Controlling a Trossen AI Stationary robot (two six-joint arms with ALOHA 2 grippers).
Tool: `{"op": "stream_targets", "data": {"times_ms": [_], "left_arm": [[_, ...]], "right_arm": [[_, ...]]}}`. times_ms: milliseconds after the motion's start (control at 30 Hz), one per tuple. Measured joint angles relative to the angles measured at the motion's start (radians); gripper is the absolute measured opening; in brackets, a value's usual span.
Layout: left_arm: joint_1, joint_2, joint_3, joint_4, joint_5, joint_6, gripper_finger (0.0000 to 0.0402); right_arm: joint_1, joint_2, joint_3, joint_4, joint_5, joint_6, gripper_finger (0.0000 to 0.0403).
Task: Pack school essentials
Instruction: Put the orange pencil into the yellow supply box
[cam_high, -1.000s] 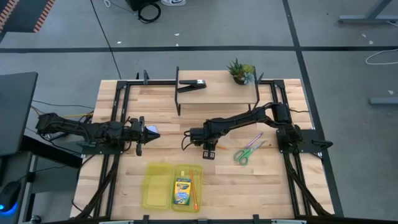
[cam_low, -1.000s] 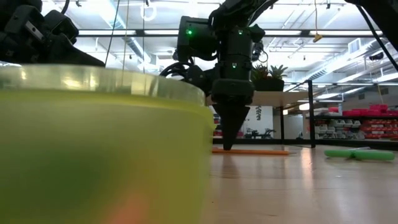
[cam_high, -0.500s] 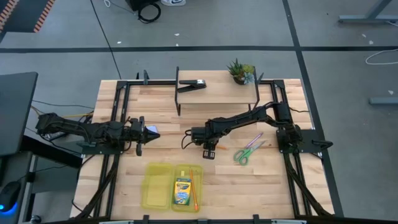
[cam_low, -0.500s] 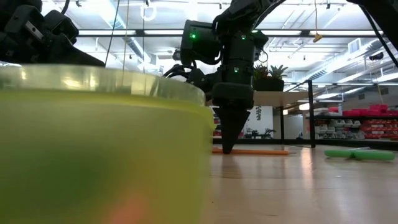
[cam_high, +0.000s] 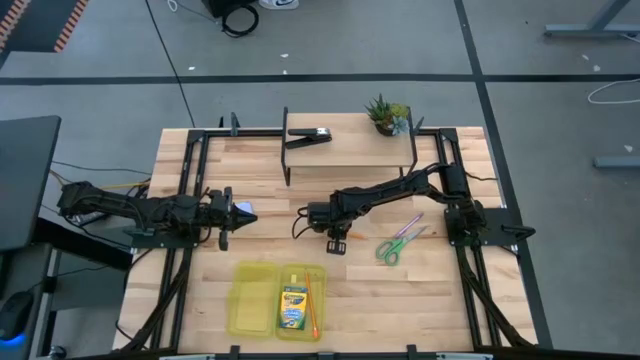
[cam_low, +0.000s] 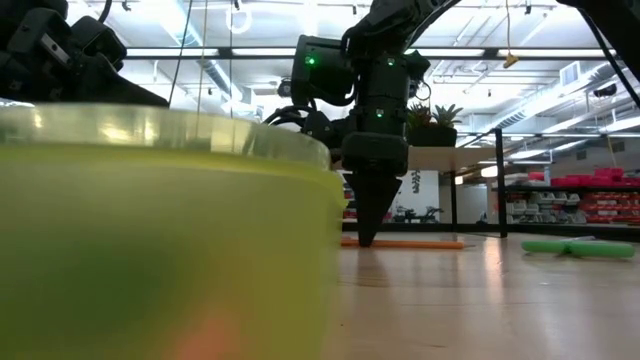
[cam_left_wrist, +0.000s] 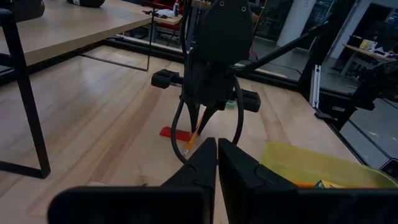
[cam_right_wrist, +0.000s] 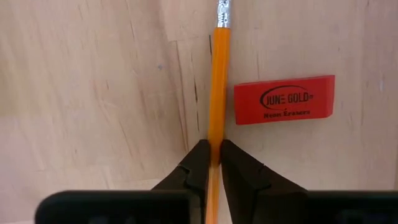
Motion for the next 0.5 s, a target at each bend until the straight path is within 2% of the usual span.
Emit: {"op": "stream_targets", "data": {"times_ms": [267, 500], "left_arm": [[0.000, 0.000, 0.000, 0.000, 0.000, 0.000, 0.0033], [0.000, 0.000, 0.000, 0.000, 0.000, 0.000, 0.0025]], "right_arm": [[0.002, 0.002, 0.001, -0.002, 0.008, 0.000, 0.0042], [0.005, 0.009, 0.049, -0.044, 0.019, -0.009, 0.0042]]}}
